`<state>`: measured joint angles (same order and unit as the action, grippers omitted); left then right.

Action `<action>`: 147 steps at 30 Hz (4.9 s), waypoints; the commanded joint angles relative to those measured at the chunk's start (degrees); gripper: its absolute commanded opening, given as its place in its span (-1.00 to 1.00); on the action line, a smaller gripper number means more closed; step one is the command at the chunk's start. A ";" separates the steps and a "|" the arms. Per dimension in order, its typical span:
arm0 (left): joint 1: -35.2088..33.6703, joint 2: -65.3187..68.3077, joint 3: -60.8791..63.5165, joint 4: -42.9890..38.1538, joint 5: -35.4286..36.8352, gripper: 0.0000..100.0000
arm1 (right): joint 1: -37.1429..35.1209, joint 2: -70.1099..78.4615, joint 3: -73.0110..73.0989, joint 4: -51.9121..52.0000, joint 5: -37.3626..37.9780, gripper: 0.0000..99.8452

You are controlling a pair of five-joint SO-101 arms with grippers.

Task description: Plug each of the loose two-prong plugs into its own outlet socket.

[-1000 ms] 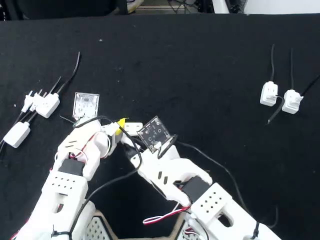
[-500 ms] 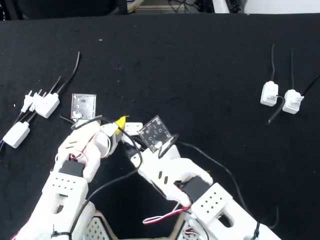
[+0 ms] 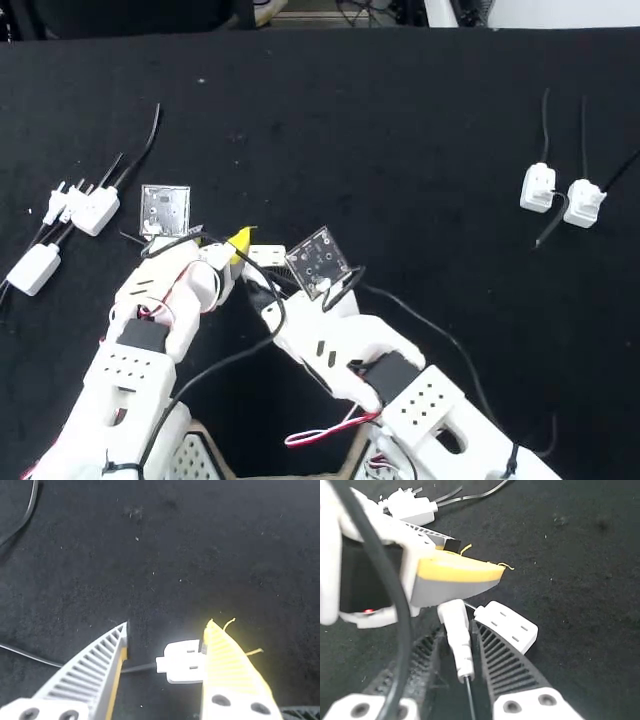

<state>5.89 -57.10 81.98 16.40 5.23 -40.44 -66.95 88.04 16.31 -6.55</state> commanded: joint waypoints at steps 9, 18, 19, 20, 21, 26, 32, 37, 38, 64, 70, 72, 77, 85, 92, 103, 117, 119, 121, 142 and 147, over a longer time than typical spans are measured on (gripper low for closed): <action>3.56 0.70 1.27 0.00 -1.23 -0.52 | 2.99 -2.95 -1.89 -3.16 -0.88 -0.98; 3.65 0.70 1.10 1.14 -1.23 -0.52 | 3.08 -3.21 -1.89 -3.08 -0.88 -0.98; 3.65 0.70 0.75 2.20 -1.23 -0.52 | 3.08 -3.21 -1.89 -3.08 -0.88 -0.98; 3.65 0.70 0.66 2.55 -1.23 -0.52 | 3.08 -3.21 -1.89 -3.08 -0.88 -0.98; 3.65 0.70 0.66 2.64 -1.23 -0.52 | 3.08 -3.21 -1.89 -3.08 -0.88 -0.98; 3.65 0.70 0.66 2.46 -1.23 -0.52 | 3.08 -3.21 -1.89 -3.08 -0.88 -0.98; 3.65 0.70 1.01 1.49 -1.23 -0.52 | 3.08 -3.21 -1.89 -3.08 -0.97 -0.98; 3.82 0.53 4.00 -4.48 -1.14 -0.52 | 3.08 -3.21 -1.89 -3.16 -1.05 -0.98; 3.82 0.53 4.09 -4.92 -1.14 -0.52 | 3.08 -3.21 -1.89 -3.16 -0.97 -0.98; -2.77 0.00 0.04 -4.84 -0.70 -0.52 | 2.81 -2.68 0.57 -3.16 5.27 -0.98; -5.41 0.00 -0.57 -4.75 -0.70 -0.52 | 3.08 -2.59 -0.48 0.70 7.03 -0.98; -6.64 0.09 -0.57 -4.66 -0.70 -0.52 | 3.69 -2.59 -2.86 4.84 6.95 -0.98; -8.13 0.79 -5.14 3.60 -0.70 -0.52 | 7.30 -2.59 -6.37 10.55 6.77 -0.98; -8.13 2.81 -12.26 14.42 -1.23 -0.52 | 8.44 -2.51 -7.34 11.25 6.86 -0.98; -8.31 21.63 -21.41 14.33 -1.05 -0.52 | 9.93 8.13 -13.14 12.66 7.12 -0.98; -8.31 45.71 -35.21 14.68 -1.05 -0.52 | 9.93 40.48 -29.67 13.36 6.77 -0.98; -7.34 47.38 -35.47 23.12 -1.32 -0.52 | 7.38 42.86 -34.86 23.74 7.03 -0.98; -6.64 47.38 -36.70 26.37 -2.37 -0.52 | 7.65 44.35 -35.21 23.03 7.03 -0.98; -5.32 47.38 -37.67 29.27 -5.01 -0.52 | 7.65 45.58 -36.00 23.12 6.95 -0.98; -5.76 40.44 -36.09 30.95 -8.53 -0.52 | 8.88 41.27 -35.03 25.67 7.21 -0.98; -11.74 28.22 -28.97 26.20 -4.84 -0.52 | 5.98 34.15 -30.46 23.47 7.30 -0.98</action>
<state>-2.20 -18.86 49.63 46.20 -2.15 -32.53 -26.77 55.78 41.89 0.13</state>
